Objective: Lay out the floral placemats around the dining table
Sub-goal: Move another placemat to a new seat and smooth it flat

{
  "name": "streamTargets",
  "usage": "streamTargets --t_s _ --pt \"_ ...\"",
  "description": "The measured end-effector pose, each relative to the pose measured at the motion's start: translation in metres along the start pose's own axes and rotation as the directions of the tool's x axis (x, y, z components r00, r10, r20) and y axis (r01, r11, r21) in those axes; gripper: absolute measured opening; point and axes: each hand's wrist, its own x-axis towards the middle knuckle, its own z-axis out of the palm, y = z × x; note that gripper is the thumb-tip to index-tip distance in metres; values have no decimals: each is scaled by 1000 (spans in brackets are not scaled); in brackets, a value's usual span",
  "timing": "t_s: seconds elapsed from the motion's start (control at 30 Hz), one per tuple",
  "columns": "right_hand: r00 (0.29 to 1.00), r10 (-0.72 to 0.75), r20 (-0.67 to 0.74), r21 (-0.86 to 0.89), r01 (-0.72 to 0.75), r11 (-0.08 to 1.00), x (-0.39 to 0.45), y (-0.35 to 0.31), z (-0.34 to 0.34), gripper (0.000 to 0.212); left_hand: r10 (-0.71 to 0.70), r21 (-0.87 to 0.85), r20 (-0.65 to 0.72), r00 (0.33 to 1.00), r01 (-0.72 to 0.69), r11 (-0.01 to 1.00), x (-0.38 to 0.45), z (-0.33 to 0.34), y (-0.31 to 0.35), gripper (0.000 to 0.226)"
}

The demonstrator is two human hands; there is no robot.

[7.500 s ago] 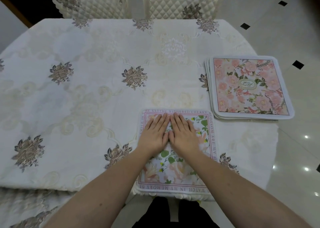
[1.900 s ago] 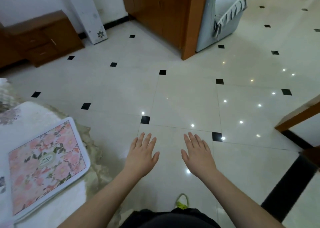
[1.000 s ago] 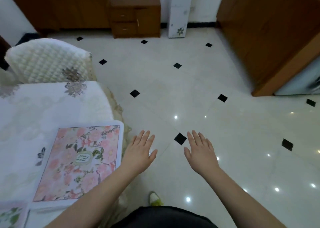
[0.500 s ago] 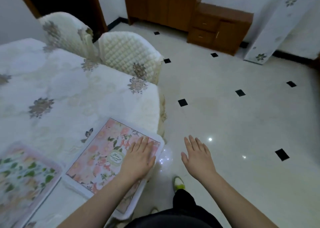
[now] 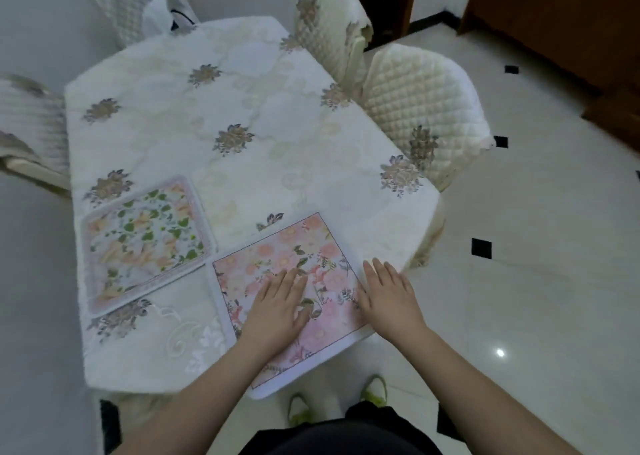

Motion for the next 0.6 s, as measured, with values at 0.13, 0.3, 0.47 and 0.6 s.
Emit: streamTargets --t_s 0.13,0.3,0.47,0.6 --pt "985 -159 73 -87 166 982 17 -19 10 61 -129 -27 -42 991 128 991 -24 4 -17 68" --pt "969 -231 91 -111 240 964 33 -32 15 64 -288 -78 -29 957 285 955 -55 16 -33 72" --pt "952 -276 132 -214 300 930 45 -28 20 69 -359 -112 12 933 358 927 -76 29 -37 82" --pt "950 -269 157 -250 301 920 52 -21 19 73 -424 -147 -2 906 419 896 -83 37 -29 78"
